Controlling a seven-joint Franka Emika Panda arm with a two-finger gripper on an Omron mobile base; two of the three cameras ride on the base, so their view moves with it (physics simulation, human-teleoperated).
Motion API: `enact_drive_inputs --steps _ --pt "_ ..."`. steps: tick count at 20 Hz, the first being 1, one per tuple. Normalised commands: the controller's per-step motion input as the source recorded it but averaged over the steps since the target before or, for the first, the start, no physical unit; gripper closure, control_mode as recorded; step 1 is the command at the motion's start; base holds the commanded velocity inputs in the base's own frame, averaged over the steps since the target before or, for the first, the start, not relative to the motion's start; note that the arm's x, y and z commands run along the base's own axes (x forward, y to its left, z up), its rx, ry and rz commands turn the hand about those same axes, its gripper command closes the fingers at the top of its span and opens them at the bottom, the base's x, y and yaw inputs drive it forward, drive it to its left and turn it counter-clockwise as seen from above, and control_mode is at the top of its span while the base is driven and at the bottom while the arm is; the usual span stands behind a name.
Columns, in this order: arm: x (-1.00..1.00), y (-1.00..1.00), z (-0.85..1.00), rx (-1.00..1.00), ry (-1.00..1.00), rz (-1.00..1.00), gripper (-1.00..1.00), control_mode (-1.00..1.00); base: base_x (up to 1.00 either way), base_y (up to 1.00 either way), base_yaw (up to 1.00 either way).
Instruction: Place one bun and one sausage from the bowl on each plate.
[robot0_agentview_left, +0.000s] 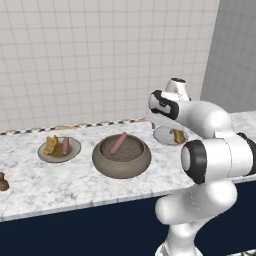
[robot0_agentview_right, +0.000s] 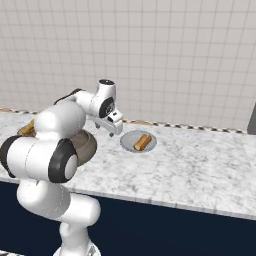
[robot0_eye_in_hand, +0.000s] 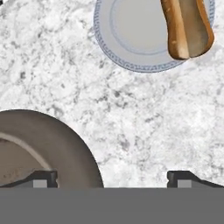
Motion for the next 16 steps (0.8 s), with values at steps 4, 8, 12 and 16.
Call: enact_drive_inputs --steps 4,8,12,16 --pt "0.00 0.96 0.04 0.00 0.08 0.09 -1.00 -1.00 0.00 0.00 0.00" --pt "0.00 0.91 0.00 -0.01 0.15 0.08 -1.00 -1.00 0.00 0.00 0.00" --pt "0.01 0.78 -0.08 0.00 0.19 0.06 -1.00 -1.00 0.00 0.00 0.00" --pt "0.06 0.63 -0.07 0.00 0.15 0.02 -1.00 -1.00 0.00 0.00 0.00"
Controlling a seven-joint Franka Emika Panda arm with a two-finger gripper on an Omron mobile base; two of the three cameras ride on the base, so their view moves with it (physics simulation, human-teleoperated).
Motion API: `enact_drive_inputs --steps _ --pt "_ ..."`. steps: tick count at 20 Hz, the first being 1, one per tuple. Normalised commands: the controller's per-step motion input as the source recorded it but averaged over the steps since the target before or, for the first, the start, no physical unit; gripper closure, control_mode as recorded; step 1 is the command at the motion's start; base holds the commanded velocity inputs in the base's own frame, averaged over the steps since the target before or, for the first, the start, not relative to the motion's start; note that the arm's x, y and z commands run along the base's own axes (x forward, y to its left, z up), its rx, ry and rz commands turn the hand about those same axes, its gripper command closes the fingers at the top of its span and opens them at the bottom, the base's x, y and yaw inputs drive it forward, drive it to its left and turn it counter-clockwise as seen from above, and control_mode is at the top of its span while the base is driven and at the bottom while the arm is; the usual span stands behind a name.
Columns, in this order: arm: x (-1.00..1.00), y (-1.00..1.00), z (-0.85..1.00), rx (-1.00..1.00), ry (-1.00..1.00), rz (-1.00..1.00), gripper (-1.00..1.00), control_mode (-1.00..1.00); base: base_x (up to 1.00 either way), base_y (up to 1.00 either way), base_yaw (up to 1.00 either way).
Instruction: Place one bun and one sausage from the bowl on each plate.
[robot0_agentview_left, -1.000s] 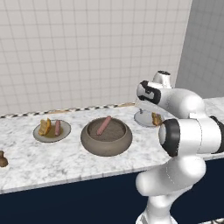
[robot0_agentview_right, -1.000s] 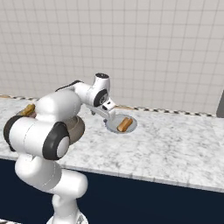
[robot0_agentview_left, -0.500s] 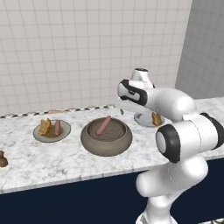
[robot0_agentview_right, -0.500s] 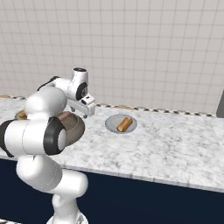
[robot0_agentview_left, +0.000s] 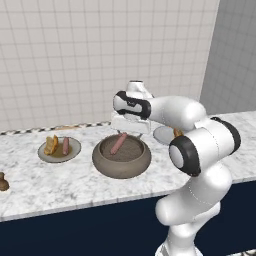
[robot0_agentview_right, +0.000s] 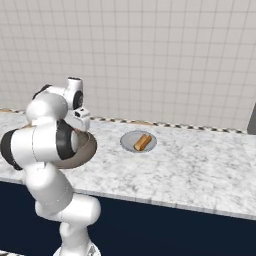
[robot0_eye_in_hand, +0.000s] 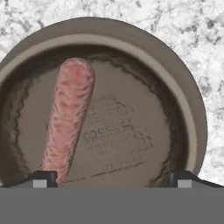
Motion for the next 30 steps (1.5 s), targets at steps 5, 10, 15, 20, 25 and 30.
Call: enact_drive_inputs --steps 5,10,15,20,25,30 --pt "0.13 0.22 -0.04 -0.01 0.02 0.00 -1.00 -1.00 0.00 0.00 0.00" --pt "0.04 0.20 -0.30 -0.04 0.00 0.00 -1.00 -1.00 0.00 0.00 0.00" --pt "0.26 0.17 -0.43 -0.02 0.00 0.00 -1.00 -1.00 0.00 0.00 0.00" --pt "0.15 0.05 -0.33 0.00 0.00 0.00 -1.00 -1.00 0.00 0.00 0.00" --pt "0.00 0.00 -0.11 0.00 -0.01 0.00 -1.00 -1.00 0.00 0.00 0.00" --pt "0.00 0.00 -0.01 0.00 0.00 0.00 1.00 -1.00 0.00 0.00 0.00"
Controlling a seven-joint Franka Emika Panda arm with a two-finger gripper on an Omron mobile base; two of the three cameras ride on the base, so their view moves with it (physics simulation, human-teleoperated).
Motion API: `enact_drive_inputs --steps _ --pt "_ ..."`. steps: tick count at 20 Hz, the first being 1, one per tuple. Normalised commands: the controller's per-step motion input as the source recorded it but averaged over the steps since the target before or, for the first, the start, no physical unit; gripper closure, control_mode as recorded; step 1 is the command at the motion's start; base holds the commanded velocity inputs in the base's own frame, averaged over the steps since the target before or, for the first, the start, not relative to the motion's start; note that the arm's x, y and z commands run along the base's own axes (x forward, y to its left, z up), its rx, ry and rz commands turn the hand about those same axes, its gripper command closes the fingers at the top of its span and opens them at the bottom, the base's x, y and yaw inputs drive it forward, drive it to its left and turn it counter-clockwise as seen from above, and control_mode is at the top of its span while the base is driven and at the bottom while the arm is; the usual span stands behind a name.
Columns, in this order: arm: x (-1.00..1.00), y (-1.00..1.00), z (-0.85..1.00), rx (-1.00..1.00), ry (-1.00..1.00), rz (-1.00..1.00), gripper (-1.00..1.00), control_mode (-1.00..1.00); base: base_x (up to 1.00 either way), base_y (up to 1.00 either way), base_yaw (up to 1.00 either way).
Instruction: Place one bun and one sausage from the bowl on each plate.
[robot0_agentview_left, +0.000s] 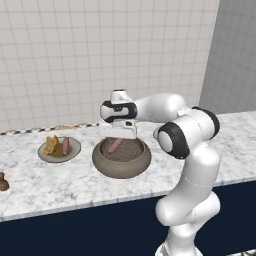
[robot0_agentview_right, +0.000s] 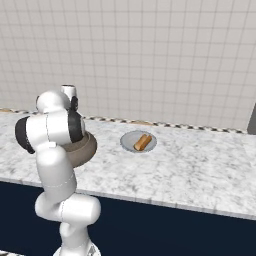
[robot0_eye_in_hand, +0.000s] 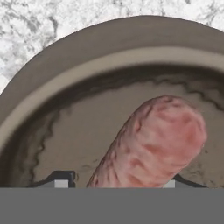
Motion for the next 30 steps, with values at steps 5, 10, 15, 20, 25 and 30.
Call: enact_drive_inputs --steps 5,10,15,20,25,30 --pt "0.00 0.00 0.00 0.00 0.00 0.00 1.00 -1.00 0.00 0.00 0.00" --pt "-0.26 -0.21 0.45 0.01 -0.01 0.01 1.00 -1.00 0.00 0.00 0.00" --pt "-0.08 -0.54 0.66 0.02 0.00 0.02 1.00 -1.00 0.00 0.00 0.00" --pt "-0.01 -0.92 0.44 0.04 0.05 0.01 1.00 -1.00 0.00 0.00 0.00" --pt "0.10 -0.76 0.07 0.00 0.03 0.00 1.00 -1.00 0.00 0.00 0.00" --pt "0.33 -0.50 0.00 0.00 0.01 0.00 1.00 -1.00 0.00 0.00 0.00"
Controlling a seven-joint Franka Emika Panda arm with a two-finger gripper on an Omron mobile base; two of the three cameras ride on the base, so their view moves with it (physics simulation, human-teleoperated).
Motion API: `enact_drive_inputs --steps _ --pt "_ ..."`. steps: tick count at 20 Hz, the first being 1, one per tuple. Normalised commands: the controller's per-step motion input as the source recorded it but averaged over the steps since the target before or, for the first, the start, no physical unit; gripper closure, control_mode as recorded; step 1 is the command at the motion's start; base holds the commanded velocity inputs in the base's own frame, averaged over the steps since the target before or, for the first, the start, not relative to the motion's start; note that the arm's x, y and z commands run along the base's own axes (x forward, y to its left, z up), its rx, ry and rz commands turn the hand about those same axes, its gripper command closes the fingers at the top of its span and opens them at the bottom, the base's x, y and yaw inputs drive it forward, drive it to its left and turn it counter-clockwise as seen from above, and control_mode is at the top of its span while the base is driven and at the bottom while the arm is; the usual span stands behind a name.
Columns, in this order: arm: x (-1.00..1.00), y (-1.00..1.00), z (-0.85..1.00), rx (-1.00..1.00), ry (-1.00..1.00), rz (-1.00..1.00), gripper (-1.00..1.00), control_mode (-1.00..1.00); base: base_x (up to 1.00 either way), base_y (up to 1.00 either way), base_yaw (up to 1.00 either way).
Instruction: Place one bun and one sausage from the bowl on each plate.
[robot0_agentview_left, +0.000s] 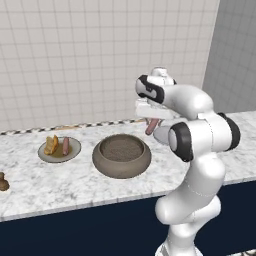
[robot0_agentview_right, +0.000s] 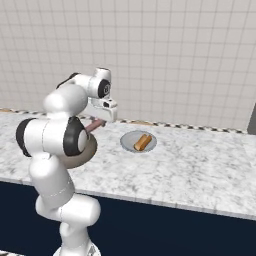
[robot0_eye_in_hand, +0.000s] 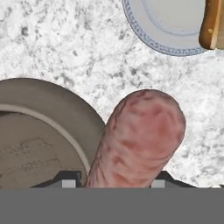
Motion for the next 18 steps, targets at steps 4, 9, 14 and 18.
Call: enact_drive_inputs --steps 4,9,14,18 --pt "0.25 -0.72 -0.08 0.00 0.02 0.00 1.00 -1.00 0.00 0.00 0.00" --pt "0.21 -0.71 -0.44 0.00 0.01 0.00 1.00 -1.00 0.00 0.00 0.00" --pt "0.34 -0.43 -0.48 0.00 0.01 0.00 1.00 -1.00 0.00 0.00 0.00" --pt "0.55 -0.26 -0.30 0.00 0.02 0.00 1.00 -1.00 0.00 0.00 0.00"
